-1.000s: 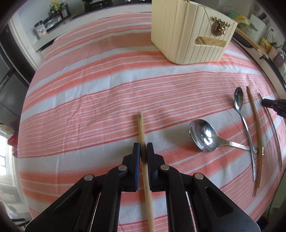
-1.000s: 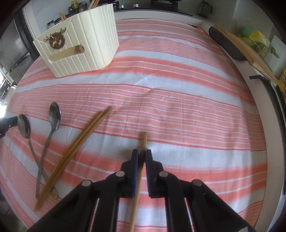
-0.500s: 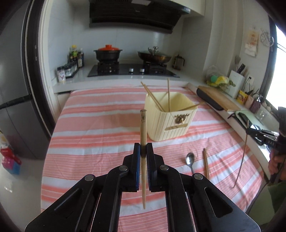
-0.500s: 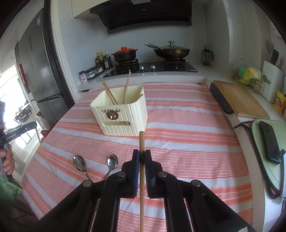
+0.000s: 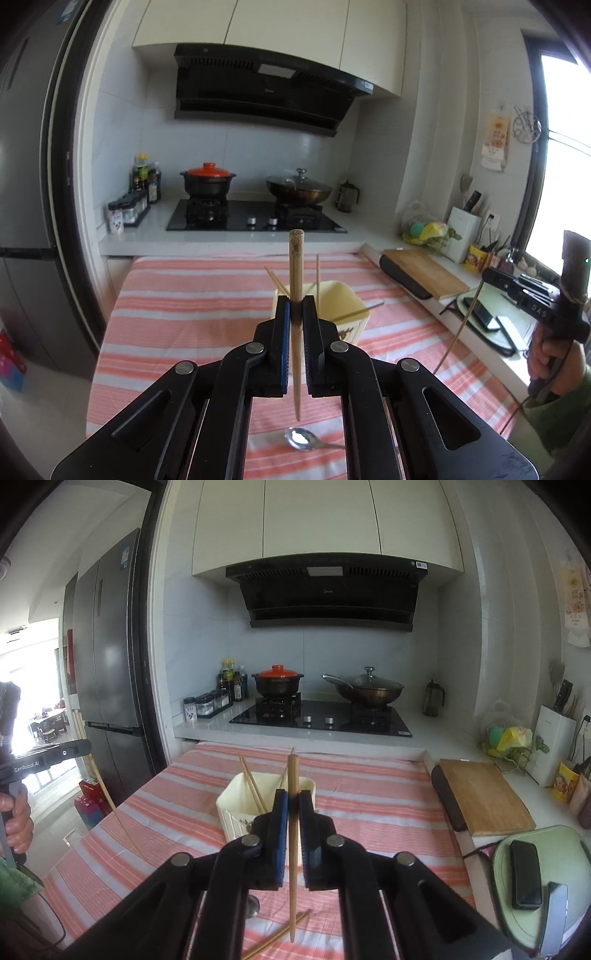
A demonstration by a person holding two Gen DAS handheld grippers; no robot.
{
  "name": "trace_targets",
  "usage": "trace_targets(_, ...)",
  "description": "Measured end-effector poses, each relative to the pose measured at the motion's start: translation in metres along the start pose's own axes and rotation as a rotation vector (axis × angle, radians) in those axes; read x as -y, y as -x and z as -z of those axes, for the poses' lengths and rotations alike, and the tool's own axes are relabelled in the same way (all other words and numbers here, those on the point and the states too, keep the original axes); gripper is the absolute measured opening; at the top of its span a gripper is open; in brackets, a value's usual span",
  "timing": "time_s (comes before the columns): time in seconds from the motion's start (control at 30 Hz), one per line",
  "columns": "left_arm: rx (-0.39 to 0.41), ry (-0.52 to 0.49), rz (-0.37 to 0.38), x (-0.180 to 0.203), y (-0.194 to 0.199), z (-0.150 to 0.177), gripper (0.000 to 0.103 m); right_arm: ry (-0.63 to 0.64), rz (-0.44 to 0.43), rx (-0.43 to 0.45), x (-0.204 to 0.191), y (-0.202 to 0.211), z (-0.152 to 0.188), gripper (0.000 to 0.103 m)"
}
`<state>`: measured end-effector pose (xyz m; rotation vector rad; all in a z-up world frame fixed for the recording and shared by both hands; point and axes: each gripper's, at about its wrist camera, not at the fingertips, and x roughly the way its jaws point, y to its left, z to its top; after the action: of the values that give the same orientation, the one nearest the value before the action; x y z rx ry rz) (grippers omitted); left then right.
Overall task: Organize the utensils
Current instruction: 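Lift both held chopsticks and carry them over the cream holder, then open both tools to drop the chopsticks into the holder, then withdraw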
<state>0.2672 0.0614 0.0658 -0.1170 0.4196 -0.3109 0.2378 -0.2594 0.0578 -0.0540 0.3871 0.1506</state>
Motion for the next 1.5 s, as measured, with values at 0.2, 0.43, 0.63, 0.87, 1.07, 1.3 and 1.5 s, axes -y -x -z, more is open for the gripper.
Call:
trace_targets(0.2, 0.096, 0.024, 0.01, 0.007, -0.022, -0.051, 0.005, 0.0, -0.023, 0.121, -0.003, -0.027, -0.065, 0.006)
trace_targets(0.43, 0.126, 0.018, 0.004, 0.026, -0.089, -0.079, 0.005, 0.012, -0.041, 0.209, -0.018, -0.081, -0.107, 0.006)
trace_targets(0.63, -0.017, 0.073, -0.004, 0.018, -0.167, -0.056, 0.005, 0.008, -0.068, 0.091, -0.023, -0.157, -0.08, 0.006)
trace_targets(0.87, -0.21, 0.099, -0.023, 0.008, -0.233, -0.017, 0.005, -0.035, -0.121, -0.149, -0.023, -0.233, -0.033, 0.007)
trace_targets(1.07, -0.287, 0.15, -0.042, -0.004, -0.225, -0.011, 0.057, -0.088, -0.106, -0.246, -0.017, -0.245, -0.033, 0.023)
trace_targets(1.3, -0.29, -0.006, -0.089, -0.013, -0.12, 0.012, 0.089, -0.052, -0.08, -0.145, 0.006, -0.141, -0.051, 0.05)
trace_targets(1.5, -0.352, 0.003, -0.144, -0.02, -0.044, 0.097, 0.097, 0.06, 0.018, -0.221, 0.021, -0.059, 0.037, 0.052)
